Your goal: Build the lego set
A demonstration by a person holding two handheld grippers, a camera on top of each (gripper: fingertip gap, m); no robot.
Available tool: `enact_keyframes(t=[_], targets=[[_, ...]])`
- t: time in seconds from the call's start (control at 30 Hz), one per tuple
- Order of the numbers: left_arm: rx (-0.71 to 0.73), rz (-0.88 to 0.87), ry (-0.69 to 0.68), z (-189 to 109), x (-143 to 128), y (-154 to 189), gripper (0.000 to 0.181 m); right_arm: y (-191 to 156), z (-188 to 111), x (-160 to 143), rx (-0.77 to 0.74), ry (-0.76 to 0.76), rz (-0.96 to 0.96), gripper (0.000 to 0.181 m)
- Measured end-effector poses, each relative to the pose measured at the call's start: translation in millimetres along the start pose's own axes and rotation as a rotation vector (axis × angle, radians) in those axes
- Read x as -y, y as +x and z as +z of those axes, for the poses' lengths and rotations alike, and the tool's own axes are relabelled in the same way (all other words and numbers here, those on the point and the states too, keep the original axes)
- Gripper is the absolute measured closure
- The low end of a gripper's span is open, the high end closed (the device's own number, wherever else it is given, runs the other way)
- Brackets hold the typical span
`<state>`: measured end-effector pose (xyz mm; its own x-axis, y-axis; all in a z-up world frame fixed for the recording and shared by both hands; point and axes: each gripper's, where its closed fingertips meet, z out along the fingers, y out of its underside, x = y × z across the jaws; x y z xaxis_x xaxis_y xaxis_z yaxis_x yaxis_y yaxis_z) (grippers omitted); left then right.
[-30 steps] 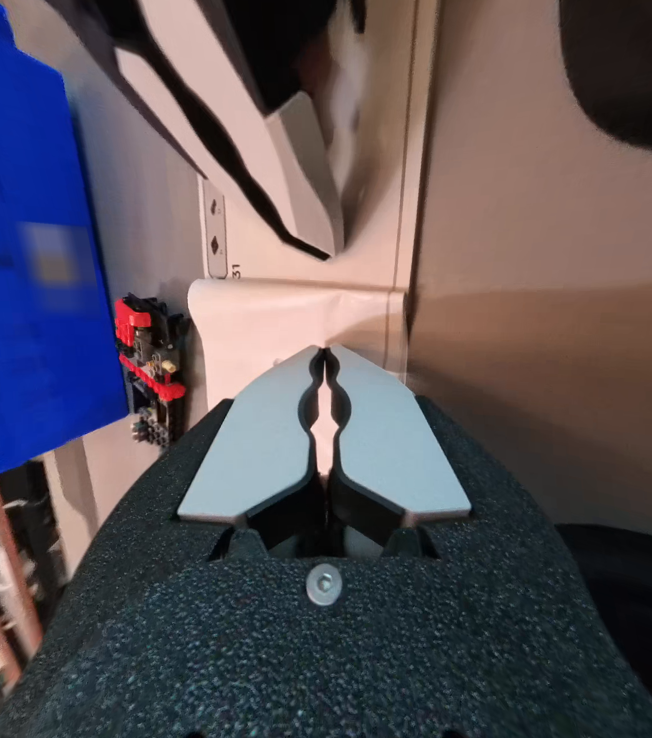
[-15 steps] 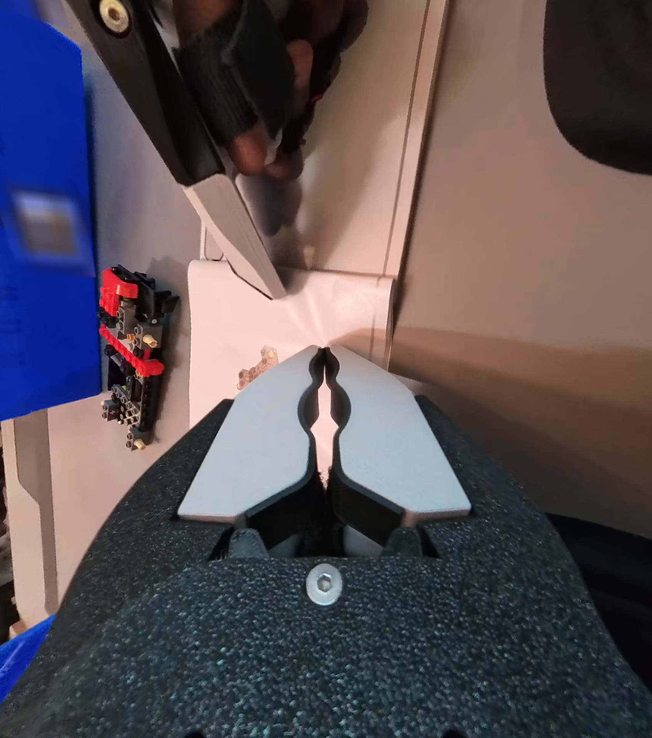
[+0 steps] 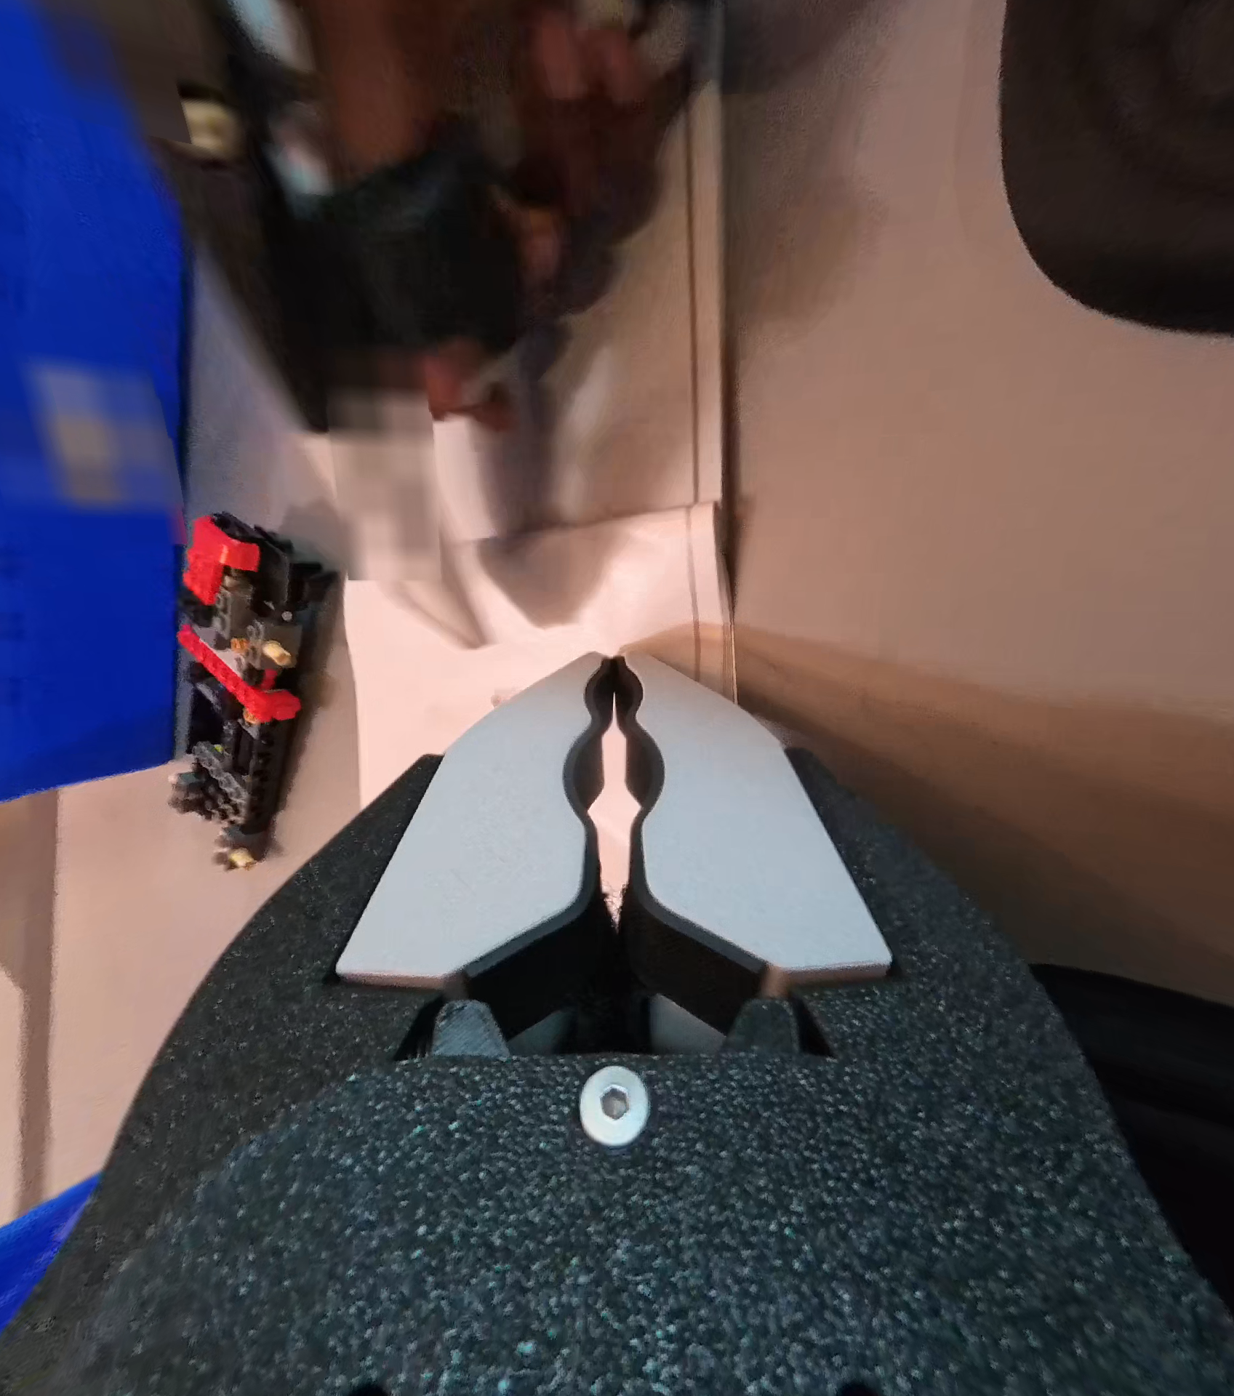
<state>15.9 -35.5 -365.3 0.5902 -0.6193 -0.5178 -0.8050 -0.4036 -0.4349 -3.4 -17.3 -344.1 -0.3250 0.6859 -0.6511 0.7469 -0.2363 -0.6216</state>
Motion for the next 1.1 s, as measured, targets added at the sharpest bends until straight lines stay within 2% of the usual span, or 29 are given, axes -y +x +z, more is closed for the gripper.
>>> enact_keyframes(t=[0.03, 0.1, 0.27, 0.33, 0.4, 0.6, 0.73, 0.93, 1.07, 1.1], targets=[[-0.014, -0.044, 0.015, 0, 0, 0, 0.181, -3, 7, -20, 0.012, -0.110, 0.013, 0.181], [-0.052, -0.157, 0.050, -2, -6, -3, 0.181, -5, 8, -23, 0.001, -0.125, -0.016, 0.181], [0.072, -0.488, -0.063, -20, -88, -46, 0.181, -4, 7, -24, -0.027, -0.120, -0.045, 0.181], [0.092, -0.601, -0.074, -27, -107, -53, 0.181, -4, 7, -24, -0.037, -0.122, -0.055, 0.181], [0.137, -0.641, -0.092, -32, -119, -57, 0.181, -5, 5, -26, -0.027, -0.117, -0.033, 0.181], [0.182, -0.609, -0.097, -31, -112, -53, 0.181, -6, 1, -35, -0.118, -0.097, -0.087, 0.181], [0.162, -0.648, -0.038, -33, -112, -52, 0.179, -6, 1, -37, -0.184, -0.089, -0.151, 0.181], [0.252, -0.700, -0.026, -65, -124, -57, 0.174, -5, 1, -37, -0.204, -0.093, -0.179, 0.181], [0.286, -0.684, 0.051, -81, -114, -48, 0.170, -9, 2, -37, -0.191, -0.111, -0.217, 0.181], [0.308, -0.678, 0.080, -84, -109, -47, 0.168, -12, 3, -36, -0.180, -0.122, -0.236, 0.177]])
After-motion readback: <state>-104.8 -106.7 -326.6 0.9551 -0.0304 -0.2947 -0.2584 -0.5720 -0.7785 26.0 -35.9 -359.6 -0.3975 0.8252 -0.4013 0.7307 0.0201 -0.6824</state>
